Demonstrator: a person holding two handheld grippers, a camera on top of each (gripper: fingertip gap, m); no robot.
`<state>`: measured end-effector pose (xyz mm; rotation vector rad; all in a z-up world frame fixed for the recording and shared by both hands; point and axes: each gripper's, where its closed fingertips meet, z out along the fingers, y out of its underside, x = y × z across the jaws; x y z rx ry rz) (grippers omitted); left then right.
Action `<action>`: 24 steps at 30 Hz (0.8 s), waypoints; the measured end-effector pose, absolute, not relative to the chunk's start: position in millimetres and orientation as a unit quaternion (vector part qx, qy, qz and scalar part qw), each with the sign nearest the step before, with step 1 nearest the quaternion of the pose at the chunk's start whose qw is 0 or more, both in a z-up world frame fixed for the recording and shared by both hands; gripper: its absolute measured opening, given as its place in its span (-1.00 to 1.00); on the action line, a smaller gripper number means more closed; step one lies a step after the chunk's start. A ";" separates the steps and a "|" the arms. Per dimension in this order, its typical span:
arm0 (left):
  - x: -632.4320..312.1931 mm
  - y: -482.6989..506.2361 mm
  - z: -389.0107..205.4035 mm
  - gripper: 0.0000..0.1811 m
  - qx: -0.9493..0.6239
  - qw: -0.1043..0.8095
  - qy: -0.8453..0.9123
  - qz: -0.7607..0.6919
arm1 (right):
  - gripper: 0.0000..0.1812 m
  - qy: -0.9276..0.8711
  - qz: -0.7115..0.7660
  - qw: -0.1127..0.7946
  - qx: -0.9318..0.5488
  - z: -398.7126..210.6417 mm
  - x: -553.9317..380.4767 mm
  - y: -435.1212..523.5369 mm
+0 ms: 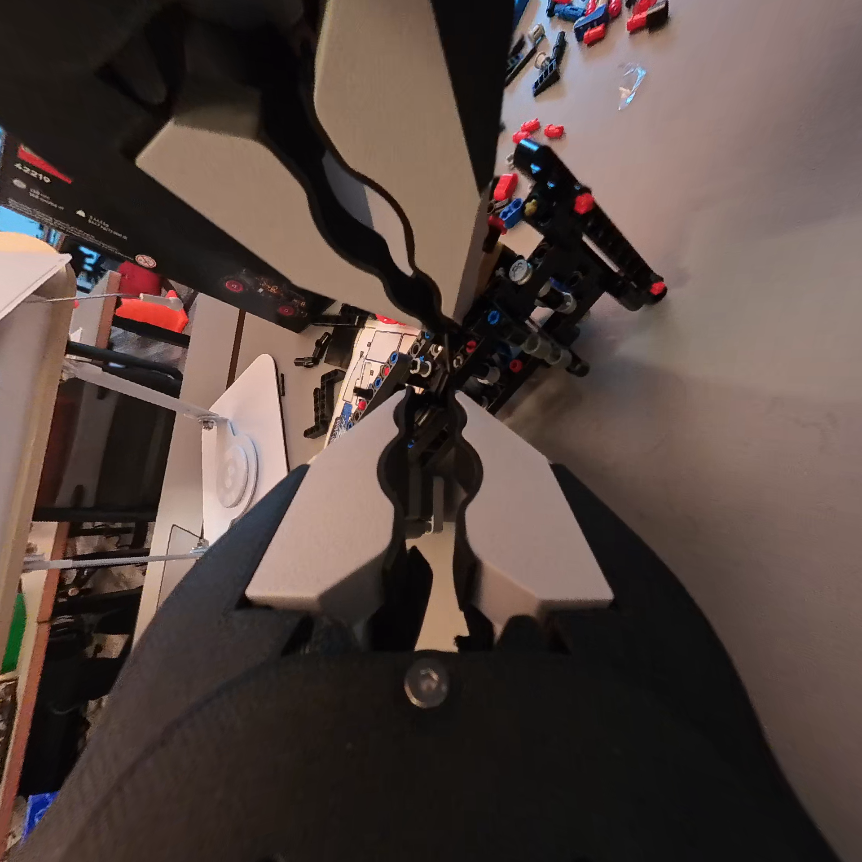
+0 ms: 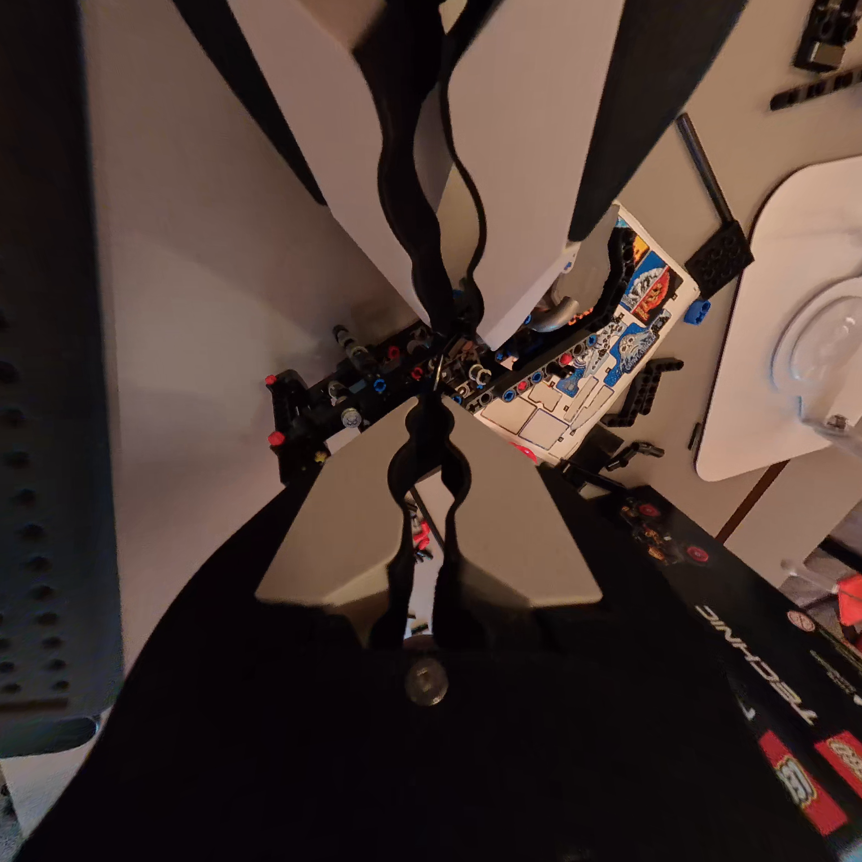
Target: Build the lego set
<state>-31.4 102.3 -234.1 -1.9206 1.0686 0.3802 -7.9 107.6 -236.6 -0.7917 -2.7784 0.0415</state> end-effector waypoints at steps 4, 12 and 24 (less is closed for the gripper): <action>-31.3 102.5 -233.7 -0.88 -0.775 0.447 0.424 0.139 | -1.00 -0.961 0.040 0.100 -0.253 -239.0 -6.9 106.5; -29.8 102.2 -233.7 -0.87 -0.771 0.451 0.430 0.134 | -1.00 -0.954 0.063 0.094 -0.277 -232.4 -5.7 109.5; -41.1 93.4 -230.2 -0.71 -0.769 0.449 0.439 0.119 | -1.00 -0.878 0.178 0.126 -0.427 -217.7 36.8 127.4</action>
